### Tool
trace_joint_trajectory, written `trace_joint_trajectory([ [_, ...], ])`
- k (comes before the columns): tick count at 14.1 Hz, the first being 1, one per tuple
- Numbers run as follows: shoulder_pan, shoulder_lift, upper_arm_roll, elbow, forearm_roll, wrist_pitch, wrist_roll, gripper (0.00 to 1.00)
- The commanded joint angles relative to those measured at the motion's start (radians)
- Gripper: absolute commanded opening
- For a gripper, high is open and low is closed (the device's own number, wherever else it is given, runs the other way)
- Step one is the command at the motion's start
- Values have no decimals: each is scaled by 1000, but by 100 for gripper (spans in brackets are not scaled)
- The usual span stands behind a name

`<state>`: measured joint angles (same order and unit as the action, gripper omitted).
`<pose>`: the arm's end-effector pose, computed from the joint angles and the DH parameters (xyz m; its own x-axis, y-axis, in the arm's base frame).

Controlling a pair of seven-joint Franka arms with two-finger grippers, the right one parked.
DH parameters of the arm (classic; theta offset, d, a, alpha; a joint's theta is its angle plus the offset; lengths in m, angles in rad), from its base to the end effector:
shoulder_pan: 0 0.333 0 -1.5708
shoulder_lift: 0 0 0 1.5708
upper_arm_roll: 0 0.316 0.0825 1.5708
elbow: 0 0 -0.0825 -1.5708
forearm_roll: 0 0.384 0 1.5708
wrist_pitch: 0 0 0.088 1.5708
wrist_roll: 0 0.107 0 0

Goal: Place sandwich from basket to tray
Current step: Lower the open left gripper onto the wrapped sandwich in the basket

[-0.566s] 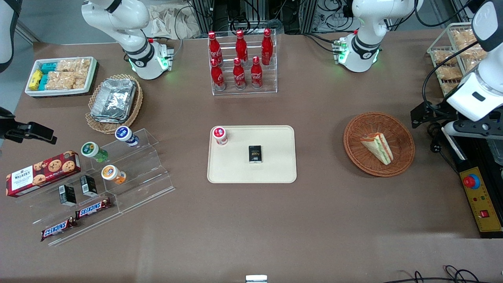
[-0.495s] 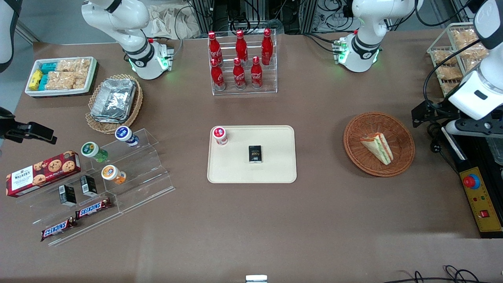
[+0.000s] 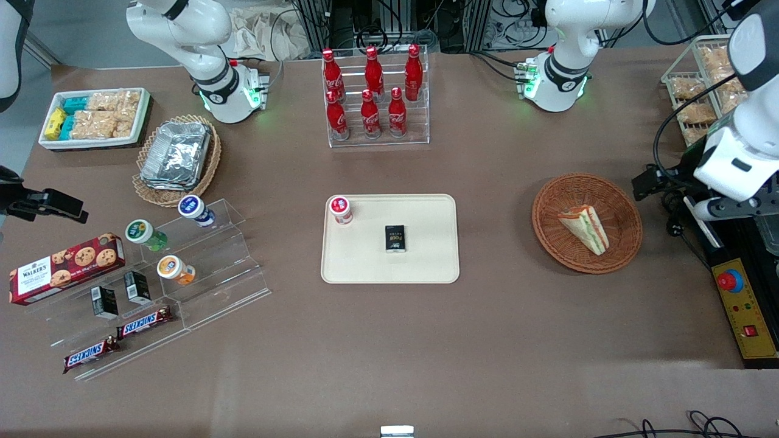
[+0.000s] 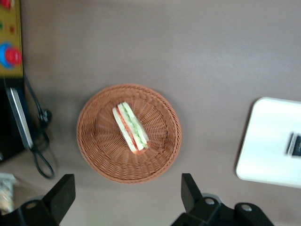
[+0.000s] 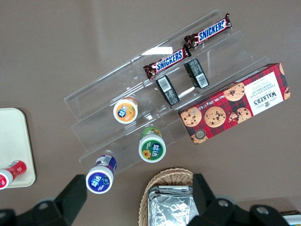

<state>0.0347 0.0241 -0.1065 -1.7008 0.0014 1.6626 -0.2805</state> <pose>0.5619 -0.0397 0.5573 0.9765 0.2071 -0.0600 0.2065 -0.9783 -0.0161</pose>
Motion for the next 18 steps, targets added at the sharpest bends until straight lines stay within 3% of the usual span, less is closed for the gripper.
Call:
trace_joint_trajectory([
  [1, -2, -51, 1, -159, 17, 122, -155, 100],
  [4, -2, -119, 1, -400, 17, 299, -398, 100],
  [6, 4, -156, 1, -538, 20, 461, -437, 100],
  [13, -9, -73, -2, -666, 25, 678, -604, 100],
  [18, -9, -23, -2, -737, 31, 805, -618, 100],
])
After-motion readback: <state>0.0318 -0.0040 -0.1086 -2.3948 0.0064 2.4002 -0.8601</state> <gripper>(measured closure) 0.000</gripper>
